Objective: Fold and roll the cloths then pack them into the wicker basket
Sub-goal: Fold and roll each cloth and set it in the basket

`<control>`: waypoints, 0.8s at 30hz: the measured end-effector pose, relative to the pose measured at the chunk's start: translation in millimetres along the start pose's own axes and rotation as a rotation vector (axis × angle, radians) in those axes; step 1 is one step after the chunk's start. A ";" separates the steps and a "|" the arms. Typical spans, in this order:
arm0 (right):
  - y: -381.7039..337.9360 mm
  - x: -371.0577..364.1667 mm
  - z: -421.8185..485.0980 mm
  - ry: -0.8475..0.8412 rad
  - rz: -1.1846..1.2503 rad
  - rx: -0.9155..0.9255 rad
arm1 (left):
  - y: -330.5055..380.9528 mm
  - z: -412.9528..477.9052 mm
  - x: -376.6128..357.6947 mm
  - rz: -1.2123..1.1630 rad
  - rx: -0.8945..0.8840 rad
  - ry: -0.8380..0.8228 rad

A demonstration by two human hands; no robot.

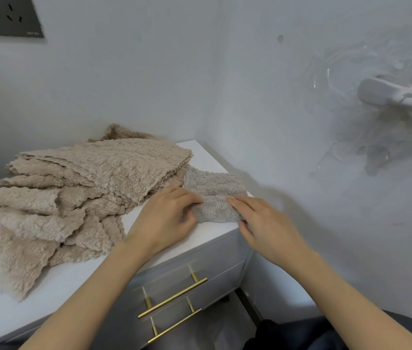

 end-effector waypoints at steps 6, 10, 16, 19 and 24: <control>5.0 -0.5 6.8 0.025 0.057 0.041 | -17.5 -1.8 -14.7 -0.023 0.053 -0.177; 18.4 3.2 11.9 0.036 0.263 0.009 | -24.1 -2.8 -14.7 -0.113 0.117 -0.136; 45.9 -6.4 11.3 -0.066 0.678 -0.217 | -39.7 -5.1 -20.9 -0.430 0.341 -0.161; 48.9 -7.4 13.1 -0.055 0.717 -0.263 | -42.1 -6.8 -21.7 -0.543 0.424 -0.191; 57.8 -11.2 16.0 0.012 0.728 -0.408 | -53.4 -10.3 -25.2 -0.447 0.587 -0.180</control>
Point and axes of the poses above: each hand's wrist, its own z-axis towards the middle knuckle, its own x-axis out of the back of the hand, y = z × x, the point moved 10 cm from there along z, towards the middle knuckle, and after that the axes turned 3 degrees about -y, right-handed, at the moved point
